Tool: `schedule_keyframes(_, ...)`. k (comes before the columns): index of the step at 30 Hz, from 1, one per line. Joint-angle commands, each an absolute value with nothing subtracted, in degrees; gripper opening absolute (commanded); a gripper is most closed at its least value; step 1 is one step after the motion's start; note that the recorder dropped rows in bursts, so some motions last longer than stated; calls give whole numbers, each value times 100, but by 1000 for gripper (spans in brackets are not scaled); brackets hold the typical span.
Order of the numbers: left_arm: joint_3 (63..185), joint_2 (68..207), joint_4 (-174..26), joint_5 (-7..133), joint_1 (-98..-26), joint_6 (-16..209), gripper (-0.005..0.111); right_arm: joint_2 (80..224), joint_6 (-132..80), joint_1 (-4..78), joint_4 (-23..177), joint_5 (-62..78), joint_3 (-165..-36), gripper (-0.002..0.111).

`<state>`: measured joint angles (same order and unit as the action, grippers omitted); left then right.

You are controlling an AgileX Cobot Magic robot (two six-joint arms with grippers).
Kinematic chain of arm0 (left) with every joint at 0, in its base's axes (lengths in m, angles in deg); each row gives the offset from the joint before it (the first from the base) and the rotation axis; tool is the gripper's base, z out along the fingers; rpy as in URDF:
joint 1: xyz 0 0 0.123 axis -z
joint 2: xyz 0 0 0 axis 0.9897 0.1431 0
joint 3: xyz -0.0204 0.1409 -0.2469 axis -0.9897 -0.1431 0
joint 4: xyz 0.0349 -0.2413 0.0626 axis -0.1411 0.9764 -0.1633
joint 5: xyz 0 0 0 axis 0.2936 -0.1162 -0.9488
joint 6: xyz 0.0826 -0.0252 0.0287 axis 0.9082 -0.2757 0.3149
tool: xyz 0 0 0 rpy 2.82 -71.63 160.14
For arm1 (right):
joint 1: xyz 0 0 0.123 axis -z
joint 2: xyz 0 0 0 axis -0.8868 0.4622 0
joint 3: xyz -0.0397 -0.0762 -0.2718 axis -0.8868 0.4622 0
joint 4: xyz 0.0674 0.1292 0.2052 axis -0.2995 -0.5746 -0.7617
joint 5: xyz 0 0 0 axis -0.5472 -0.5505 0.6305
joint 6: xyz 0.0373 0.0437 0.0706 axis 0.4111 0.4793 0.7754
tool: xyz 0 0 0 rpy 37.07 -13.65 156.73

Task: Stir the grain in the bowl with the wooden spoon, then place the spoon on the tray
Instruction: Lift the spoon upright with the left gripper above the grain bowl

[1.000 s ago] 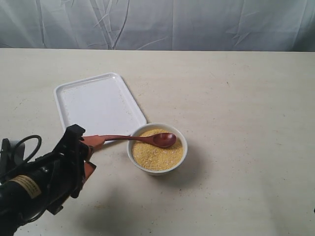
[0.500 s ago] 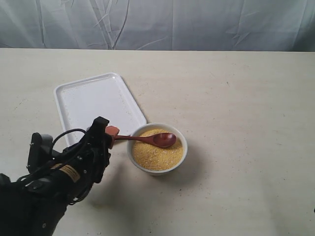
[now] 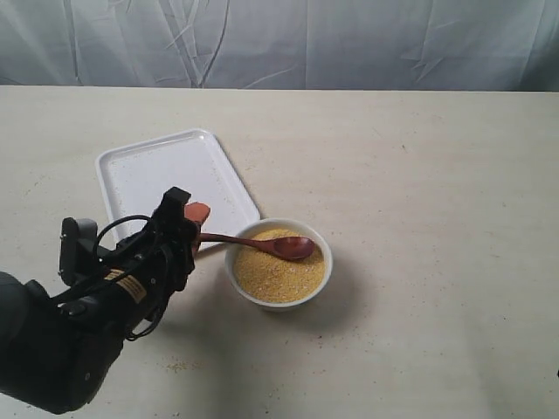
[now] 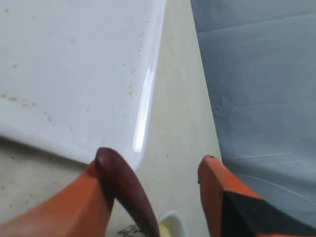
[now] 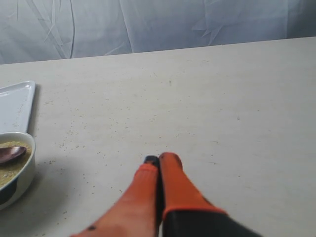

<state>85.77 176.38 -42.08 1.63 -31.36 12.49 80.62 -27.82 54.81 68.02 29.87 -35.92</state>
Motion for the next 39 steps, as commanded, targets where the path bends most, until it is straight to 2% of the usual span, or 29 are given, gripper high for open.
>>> schedule_keyframes(1, 8578, 17655, -4301, 183, -3162, 1199, 45, 8025, -2807, 5501, 6808, 2918, -3564, -1)
schedule_keyframes(3, 8578, 17655, -4264, 183, -3162, 1199, 37, 8025, -2807, 5501, 6808, 2918, -3564, -1)
schedule_keyframes(6, 8578, 17655, -4264, 183, -3162, 1199, 13, 8025, -2807, 5501, 6808, 2918, -3564, -1)
schedule_keyframes(9, 8578, 17655, -4264, 171, -3162, 1007, 0, 8025, -2807, 5501, 6808, 2918, -3564, -1)
schedule_keyframes(14, 8578, 17655, -4335, -591, -3162, 376, 0, 8025, -2807, 5501, 6808, 2918, -3564, -1)
schedule_keyframes(18, 8543, 17445, -4571, -663, -3162, -4, 0, 8025, -2807, 5501, 6808, 2941, -3564, -1)
schedule_keyframes(23, 8475, 16855, -4872, -663, -3162, 1662, 0, 8025, -2807, 5501, 6808, 2941, -3564, -1)
schedule_keyframes(29, 8515, 15585, -5105, -600, -3162, 5105, 0, 8025, -2807, 5501, 6808, 2941, -3564, -1)
schedule_keyframes(33, 8880, 15056, -5036, 1249, -3162, 7489, 0, 8025, -2807, 5501, 6808, 2941, -3564, -1)
schedule_keyframes(39, 8932, 15574, -4849, 1150, -3162, 7804, 0, 8025, -2807, 5501, 6808, 2917, -3564, -1)
